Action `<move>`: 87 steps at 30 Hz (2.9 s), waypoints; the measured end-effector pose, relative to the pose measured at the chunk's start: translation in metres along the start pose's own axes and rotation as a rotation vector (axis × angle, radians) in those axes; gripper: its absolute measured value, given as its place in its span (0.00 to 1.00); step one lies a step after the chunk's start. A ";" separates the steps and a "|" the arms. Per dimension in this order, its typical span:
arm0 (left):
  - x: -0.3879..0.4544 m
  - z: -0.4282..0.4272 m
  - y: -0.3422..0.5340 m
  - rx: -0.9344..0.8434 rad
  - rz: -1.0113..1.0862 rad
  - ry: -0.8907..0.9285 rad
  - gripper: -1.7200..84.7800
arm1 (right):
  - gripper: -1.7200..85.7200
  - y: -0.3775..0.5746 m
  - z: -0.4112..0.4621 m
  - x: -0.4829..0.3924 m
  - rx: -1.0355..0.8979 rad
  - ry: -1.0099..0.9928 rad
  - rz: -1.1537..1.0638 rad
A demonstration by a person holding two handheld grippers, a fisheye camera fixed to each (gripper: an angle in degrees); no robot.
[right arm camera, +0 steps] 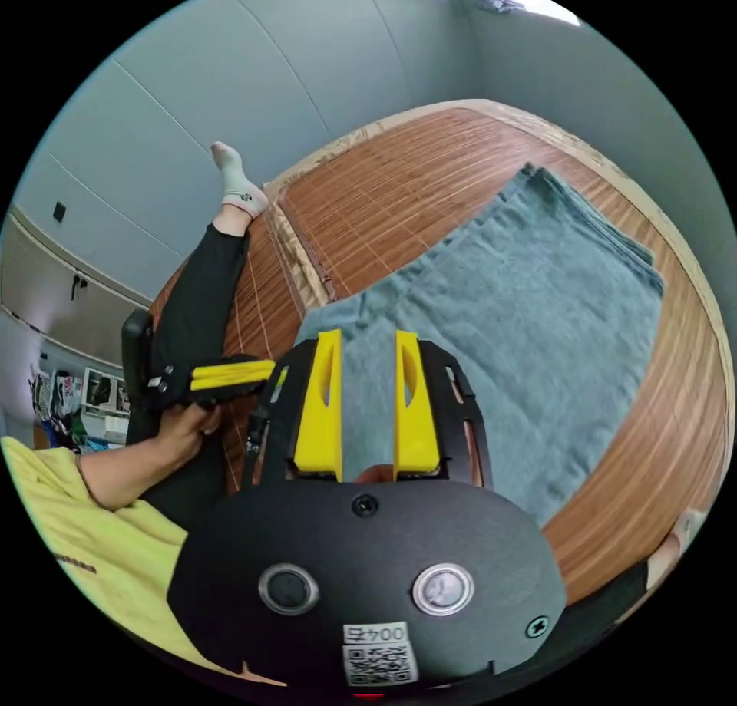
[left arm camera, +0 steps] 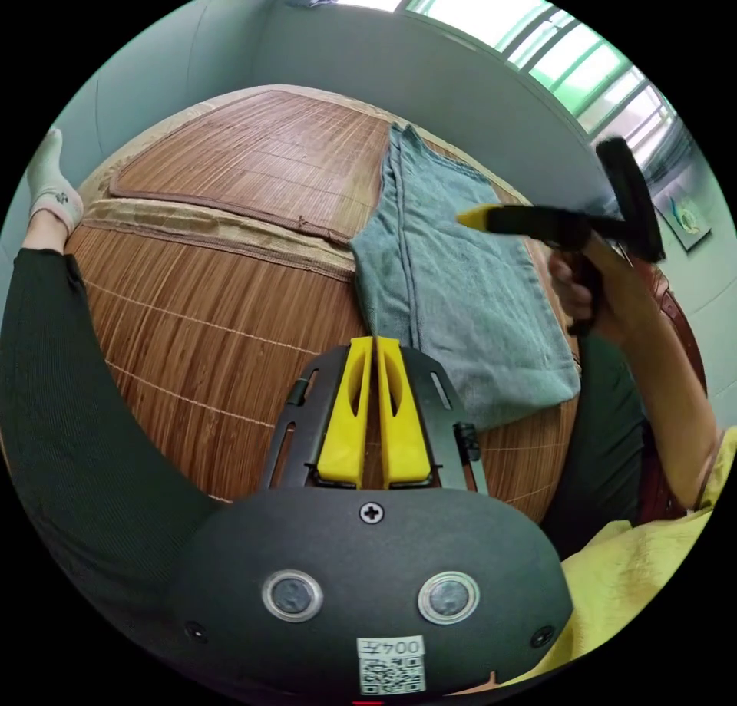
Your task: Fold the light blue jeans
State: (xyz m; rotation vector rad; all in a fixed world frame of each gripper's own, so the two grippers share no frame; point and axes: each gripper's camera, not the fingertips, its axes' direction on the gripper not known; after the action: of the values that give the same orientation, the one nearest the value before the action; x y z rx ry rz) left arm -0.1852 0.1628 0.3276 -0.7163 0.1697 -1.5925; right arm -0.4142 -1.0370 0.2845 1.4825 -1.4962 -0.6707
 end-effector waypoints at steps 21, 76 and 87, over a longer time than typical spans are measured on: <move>0.045 -0.017 -0.040 -0.140 0.298 0.169 0.05 | 0.17 0.249 -0.078 0.050 0.053 -0.106 0.251; 0.280 0.152 -0.043 -0.205 0.471 0.337 0.05 | 0.20 0.258 -0.075 0.150 -0.114 -0.428 -0.034; 0.200 0.124 -0.044 -0.071 0.321 0.342 0.03 | 0.16 0.255 -0.037 0.191 -0.181 -0.690 0.037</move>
State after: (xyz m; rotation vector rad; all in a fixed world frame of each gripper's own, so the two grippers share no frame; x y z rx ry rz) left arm -0.1534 0.0198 0.5171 -0.4390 0.5661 -1.3923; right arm -0.4816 -1.1801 0.5637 1.1273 -1.8956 -1.3497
